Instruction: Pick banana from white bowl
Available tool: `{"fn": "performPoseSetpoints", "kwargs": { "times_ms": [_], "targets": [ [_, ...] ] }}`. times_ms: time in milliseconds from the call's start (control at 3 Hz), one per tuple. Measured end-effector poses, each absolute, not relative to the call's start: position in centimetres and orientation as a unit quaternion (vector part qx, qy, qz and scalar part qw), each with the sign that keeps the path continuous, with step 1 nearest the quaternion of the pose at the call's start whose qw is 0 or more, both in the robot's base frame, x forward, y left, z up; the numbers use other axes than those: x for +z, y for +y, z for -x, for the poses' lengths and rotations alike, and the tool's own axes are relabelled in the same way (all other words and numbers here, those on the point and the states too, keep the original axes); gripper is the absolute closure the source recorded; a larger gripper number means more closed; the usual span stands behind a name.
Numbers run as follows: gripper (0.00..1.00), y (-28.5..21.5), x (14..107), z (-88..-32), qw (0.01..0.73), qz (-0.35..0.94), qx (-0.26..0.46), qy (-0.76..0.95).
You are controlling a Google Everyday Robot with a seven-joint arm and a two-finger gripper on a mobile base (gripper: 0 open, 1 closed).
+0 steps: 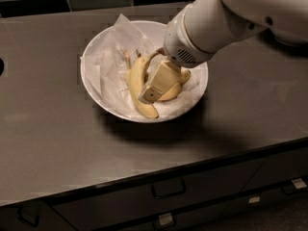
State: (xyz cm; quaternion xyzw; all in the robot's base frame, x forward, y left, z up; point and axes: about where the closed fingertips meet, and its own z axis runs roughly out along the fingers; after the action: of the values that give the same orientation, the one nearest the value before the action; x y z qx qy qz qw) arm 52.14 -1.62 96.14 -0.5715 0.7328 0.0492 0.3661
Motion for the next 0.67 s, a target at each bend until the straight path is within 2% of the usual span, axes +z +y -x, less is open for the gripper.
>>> {"fn": "performPoseSetpoints", "kwargs": {
  "times_ms": [667],
  "targets": [
    [0.00, -1.3, 94.8, -54.0, 0.356, 0.490, 0.058, 0.794]
  ]
}}
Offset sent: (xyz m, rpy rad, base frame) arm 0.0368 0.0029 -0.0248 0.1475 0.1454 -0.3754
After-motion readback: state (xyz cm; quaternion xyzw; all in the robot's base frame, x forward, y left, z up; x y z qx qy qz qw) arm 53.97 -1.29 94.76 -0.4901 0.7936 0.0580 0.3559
